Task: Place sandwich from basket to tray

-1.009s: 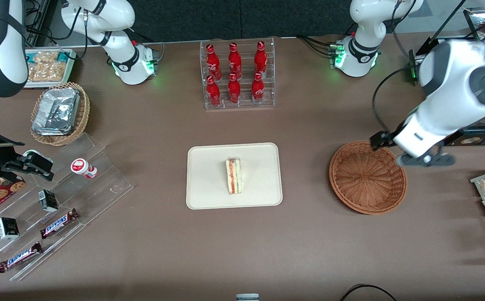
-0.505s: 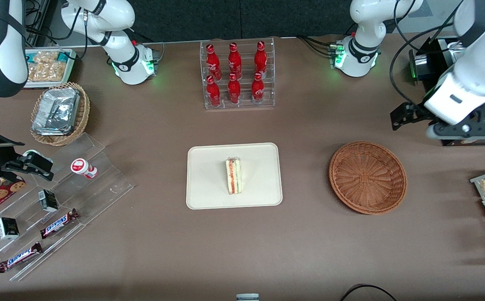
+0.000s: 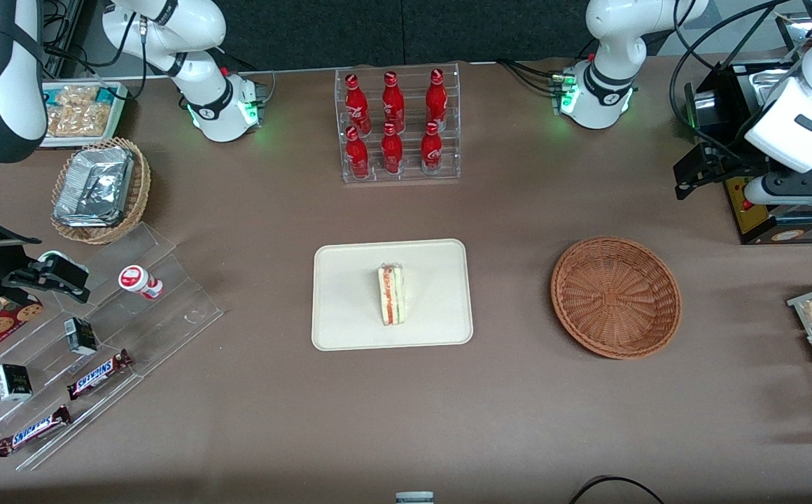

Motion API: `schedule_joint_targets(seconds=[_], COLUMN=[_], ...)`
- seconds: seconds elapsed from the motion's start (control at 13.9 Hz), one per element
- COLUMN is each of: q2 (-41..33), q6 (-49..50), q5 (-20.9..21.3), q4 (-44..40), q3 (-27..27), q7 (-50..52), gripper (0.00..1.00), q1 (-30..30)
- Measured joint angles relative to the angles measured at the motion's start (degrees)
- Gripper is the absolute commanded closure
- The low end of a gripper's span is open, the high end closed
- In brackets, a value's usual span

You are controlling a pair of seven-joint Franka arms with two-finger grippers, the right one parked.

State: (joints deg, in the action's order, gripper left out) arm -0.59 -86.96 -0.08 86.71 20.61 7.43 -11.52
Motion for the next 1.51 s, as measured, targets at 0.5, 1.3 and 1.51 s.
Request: schedule_joint_targets(seconds=[0.5, 1.3, 1.51], q2=[0.21, 0.27, 0.27], q6=[0.02, 0.03, 0.04], q5=[0.06, 0.06, 0.13], q4=[0.0, 0.0, 0.0], q3=[-10.44, -11.99, -12.91], q7=[0.04, -0.06, -3.26], gripper=[0.0, 0.0, 0.0], q1=[10.3, 11.51, 11.29])
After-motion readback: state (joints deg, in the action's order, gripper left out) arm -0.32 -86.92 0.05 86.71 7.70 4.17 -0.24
